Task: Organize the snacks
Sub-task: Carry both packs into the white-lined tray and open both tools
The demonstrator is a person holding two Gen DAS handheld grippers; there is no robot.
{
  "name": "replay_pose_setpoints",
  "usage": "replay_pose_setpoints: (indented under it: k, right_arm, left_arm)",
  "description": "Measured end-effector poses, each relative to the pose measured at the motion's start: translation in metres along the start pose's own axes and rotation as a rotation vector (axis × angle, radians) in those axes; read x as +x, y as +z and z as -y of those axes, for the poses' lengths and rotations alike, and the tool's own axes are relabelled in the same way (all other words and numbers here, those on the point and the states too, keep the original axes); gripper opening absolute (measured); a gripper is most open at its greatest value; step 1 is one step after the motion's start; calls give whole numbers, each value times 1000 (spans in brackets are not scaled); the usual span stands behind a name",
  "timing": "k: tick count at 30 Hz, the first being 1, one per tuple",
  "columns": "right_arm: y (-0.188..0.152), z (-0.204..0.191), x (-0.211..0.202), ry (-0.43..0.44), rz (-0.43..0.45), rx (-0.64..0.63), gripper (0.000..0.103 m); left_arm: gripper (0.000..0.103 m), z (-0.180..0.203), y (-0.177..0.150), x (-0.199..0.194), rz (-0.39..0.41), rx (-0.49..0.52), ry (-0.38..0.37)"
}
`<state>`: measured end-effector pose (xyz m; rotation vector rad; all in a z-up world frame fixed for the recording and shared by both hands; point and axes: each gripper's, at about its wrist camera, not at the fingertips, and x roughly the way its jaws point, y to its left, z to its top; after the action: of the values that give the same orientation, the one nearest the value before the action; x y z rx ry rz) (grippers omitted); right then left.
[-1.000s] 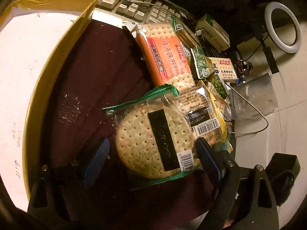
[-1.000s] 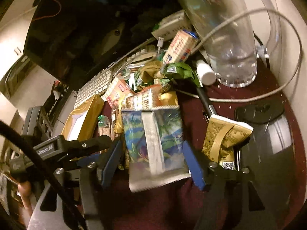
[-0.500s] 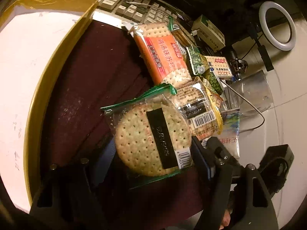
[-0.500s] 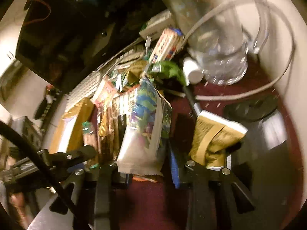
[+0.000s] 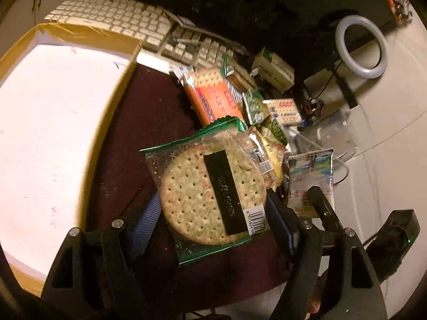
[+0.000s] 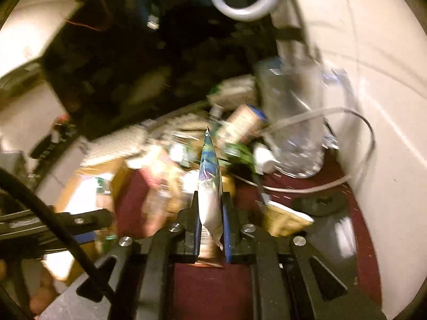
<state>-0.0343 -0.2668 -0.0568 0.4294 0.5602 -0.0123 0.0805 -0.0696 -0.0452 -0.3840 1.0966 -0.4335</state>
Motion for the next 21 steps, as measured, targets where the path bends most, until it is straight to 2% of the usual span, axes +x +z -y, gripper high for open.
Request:
replay_pose_setpoints:
  k: [5,8,10,12,16,21]
  right_arm:
    - [-3,-40,3,245,-13,-61,12]
    - [-12,-72,17,362,-70,-100,12]
    - [-18,-96,31,431,-119,-126,12]
    - [-25,-116,41,478,-153,-158,12]
    - [-43,-159,75,583,-284,-191,12]
    - [-58,-195,103,634,-413,-225,12]
  left_arm:
    - [77,-17,-1,-52,107,0,35]
    - [77,-45,1,-85,164,-33,99]
    - [77,-68,-13,-97,188,-63,141]
    - [77,-92,-20,-106,203,-98,192]
    - [77,-137,-22,-113,212,-152,270]
    - [77,-171,-20,-110,188,-182,338]
